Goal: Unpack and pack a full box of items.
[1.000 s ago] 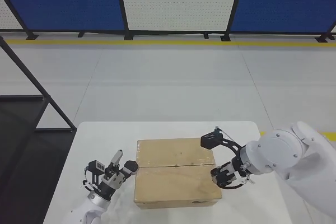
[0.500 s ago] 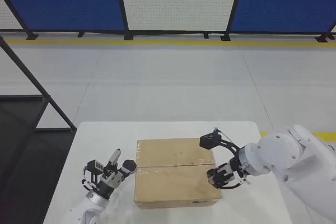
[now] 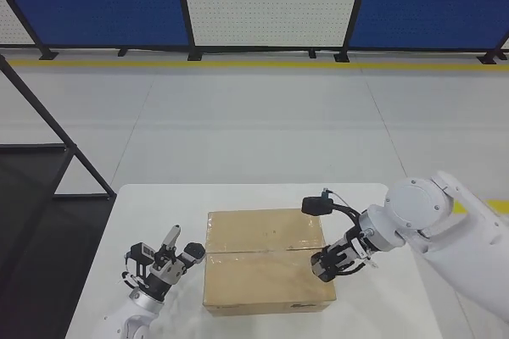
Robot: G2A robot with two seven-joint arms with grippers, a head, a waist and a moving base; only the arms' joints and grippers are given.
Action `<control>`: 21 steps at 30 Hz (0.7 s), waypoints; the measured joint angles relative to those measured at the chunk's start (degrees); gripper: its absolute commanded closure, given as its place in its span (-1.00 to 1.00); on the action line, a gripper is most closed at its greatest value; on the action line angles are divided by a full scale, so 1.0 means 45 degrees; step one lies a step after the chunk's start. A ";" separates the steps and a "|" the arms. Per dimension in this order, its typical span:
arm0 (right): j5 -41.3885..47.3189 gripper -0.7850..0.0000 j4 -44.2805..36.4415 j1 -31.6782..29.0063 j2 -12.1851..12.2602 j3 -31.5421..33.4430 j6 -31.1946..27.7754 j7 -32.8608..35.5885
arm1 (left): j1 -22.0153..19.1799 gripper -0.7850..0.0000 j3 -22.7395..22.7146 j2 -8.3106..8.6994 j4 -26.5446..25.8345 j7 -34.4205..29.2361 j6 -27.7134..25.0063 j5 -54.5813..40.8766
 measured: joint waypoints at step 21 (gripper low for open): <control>0.3627 1.00 0.3944 0.2856 -0.0892 -0.3526 0.0110 0.0014 | 0.0127 -1.00 -0.0118 0.0021 -0.0022 -0.0115 -0.0095 -0.0138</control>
